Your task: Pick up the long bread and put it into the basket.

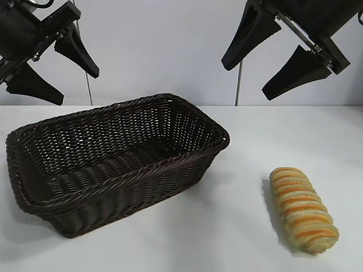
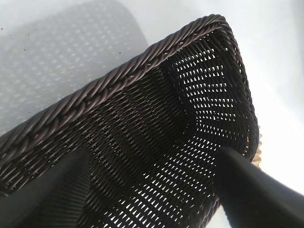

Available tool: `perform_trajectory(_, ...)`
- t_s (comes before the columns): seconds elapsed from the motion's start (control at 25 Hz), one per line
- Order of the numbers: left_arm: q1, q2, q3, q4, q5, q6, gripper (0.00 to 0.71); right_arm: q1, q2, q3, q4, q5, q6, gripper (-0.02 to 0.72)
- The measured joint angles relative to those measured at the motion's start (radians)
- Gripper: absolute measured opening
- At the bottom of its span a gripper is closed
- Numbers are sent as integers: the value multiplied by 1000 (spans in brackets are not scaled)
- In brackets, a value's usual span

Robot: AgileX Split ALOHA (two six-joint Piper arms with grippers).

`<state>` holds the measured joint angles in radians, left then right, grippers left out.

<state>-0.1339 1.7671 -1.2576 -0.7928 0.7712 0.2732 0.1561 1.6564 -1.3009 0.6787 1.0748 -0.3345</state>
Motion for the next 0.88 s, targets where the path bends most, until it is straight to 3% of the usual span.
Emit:
perform_trajectory(0.16,0,-2,-7,-5,-30,0,533,0,0,0,0,0,0,536)
perform_trajectory(0.36,30,-27,-107,-5,142,-17,533,0,0,0,0,0,0,536)
perform_trajectory(0.68,163,-203,-200,17,316,-51,533,0,0,0,-1,-1,-1,536)
perform_trajectory(0.88,267,-289,-204,162,440,-86,533,0,0,0,-1,-1,-3,536)
